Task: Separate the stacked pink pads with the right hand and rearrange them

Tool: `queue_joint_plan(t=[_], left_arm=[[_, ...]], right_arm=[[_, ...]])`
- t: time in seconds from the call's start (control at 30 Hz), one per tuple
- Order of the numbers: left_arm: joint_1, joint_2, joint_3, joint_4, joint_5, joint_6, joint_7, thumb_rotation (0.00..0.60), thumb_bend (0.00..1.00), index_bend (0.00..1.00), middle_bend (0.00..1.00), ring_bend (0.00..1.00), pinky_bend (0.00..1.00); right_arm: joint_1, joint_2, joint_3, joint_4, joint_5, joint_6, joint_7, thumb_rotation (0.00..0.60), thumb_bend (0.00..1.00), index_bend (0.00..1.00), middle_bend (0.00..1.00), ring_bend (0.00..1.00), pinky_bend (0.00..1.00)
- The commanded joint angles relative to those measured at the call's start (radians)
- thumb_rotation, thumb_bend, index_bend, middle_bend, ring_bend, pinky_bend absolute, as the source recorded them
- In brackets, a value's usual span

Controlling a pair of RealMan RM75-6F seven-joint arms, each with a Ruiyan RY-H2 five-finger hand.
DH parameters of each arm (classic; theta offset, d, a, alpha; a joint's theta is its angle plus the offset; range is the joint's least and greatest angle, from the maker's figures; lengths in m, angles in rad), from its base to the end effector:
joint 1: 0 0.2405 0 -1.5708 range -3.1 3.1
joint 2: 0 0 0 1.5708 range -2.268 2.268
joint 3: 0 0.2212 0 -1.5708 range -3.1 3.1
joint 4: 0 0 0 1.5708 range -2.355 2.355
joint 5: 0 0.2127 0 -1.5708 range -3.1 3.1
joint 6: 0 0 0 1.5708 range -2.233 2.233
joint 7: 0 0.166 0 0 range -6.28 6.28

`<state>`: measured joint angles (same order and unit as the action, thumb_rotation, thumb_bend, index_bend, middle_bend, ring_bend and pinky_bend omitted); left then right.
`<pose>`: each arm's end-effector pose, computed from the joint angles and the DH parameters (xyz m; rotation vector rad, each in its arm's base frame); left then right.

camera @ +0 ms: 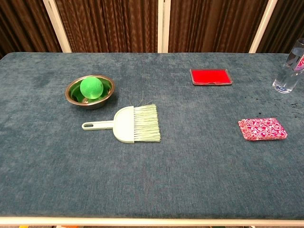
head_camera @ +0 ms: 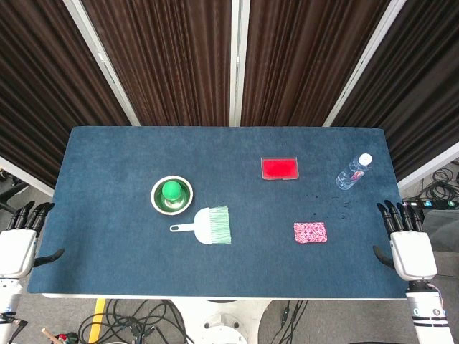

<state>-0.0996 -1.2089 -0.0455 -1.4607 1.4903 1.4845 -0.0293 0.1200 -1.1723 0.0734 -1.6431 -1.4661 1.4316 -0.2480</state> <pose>-0.3002 0.2057 0.1299 -1.3858 -0.8773 -0.8859 -0.2671 -0.2139 0.1202 1.4555 -0.7953 0.7784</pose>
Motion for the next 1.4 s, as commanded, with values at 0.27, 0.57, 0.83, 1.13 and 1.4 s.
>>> queue_joint_plan(t=[0.27,0.57,0.83,1.13,1.4], left_arm=[[-0.006,0.001,0.001,-0.009,-0.003,-0.014,0.009,0.6,0.0,0.1,0.12,0.01,0.12],[-0.003,0.028,0.008,-0.03,-0.015,-0.032,0.009,0.6,0.0,0.1,0.12,0.01,0.12],[-0.011,0.006,0.002,-0.002,-0.022,-0.046,-0.011,0.6,0.0,0.1,0.12,0.01,0.12],[-0.016,-0.02,0.02,0.059,-0.007,-0.066,-0.056,0.6,0.0,0.1,0.12,0.01,0.12],[-0.013,-0.033,0.03,0.095,0.019,-0.051,-0.092,0.6,0.0,0.1,0.12,0.01,0.12]], right_arm=[[0.006,-0.03,0.0,0.019,-0.004,0.002,-0.009,0.6,0.16,0.06,0.1,0.0,0.0],[0.039,-0.034,0.013,-0.015,0.03,-0.05,-0.081,0.6,0.17,0.09,0.15,0.0,0.0],[0.133,-0.002,0.039,-0.007,0.136,-0.241,-0.056,0.6,0.19,0.14,0.21,0.02,0.02],[0.201,-0.121,0.039,0.089,0.166,-0.305,-0.115,0.6,0.18,0.15,0.24,0.03,0.02],[0.243,-0.201,0.03,0.113,0.232,-0.356,-0.212,0.6,0.15,0.19,0.25,0.04,0.02]])
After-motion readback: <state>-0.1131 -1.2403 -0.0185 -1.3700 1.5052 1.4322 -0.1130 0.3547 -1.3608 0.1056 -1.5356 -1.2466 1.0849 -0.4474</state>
